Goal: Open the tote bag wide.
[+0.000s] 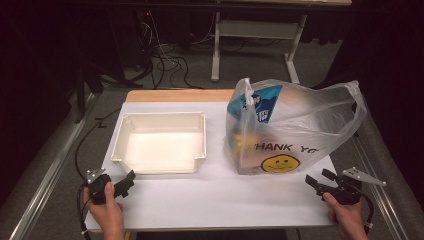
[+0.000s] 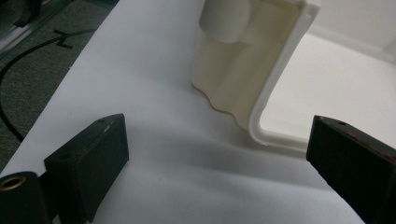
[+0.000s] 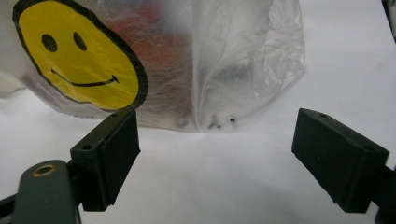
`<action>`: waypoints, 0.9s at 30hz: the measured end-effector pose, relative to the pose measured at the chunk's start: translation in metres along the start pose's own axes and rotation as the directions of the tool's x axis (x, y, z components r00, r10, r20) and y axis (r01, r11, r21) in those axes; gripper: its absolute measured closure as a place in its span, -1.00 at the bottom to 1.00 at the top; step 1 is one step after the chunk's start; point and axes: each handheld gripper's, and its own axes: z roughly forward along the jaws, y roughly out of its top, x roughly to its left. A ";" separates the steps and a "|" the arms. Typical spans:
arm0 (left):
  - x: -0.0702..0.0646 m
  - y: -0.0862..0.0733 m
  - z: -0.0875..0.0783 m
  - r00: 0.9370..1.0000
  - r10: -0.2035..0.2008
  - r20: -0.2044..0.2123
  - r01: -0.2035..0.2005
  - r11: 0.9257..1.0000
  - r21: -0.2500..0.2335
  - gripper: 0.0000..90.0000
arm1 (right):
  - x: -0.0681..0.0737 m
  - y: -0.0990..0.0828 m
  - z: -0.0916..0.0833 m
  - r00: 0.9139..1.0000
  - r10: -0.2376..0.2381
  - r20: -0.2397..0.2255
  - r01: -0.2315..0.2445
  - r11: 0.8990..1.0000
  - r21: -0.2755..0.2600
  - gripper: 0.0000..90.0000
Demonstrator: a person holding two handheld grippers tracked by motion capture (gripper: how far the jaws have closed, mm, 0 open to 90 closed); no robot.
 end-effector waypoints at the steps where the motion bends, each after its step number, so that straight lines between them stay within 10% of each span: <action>1: 0.000 0.000 0.000 1.000 0.000 0.000 0.000 1.000 0.000 -0.86 | -0.001 0.000 0.000 1.000 0.013 -0.003 -0.013 1.000 0.002 -0.66; 27: 0.004 -0.001 -0.002 0.999 -0.034 0.003 0.034 0.999 -0.020 -0.86 | -0.004 0.007 0.013 0.998 0.047 0.046 -0.050 0.997 0.053 -0.63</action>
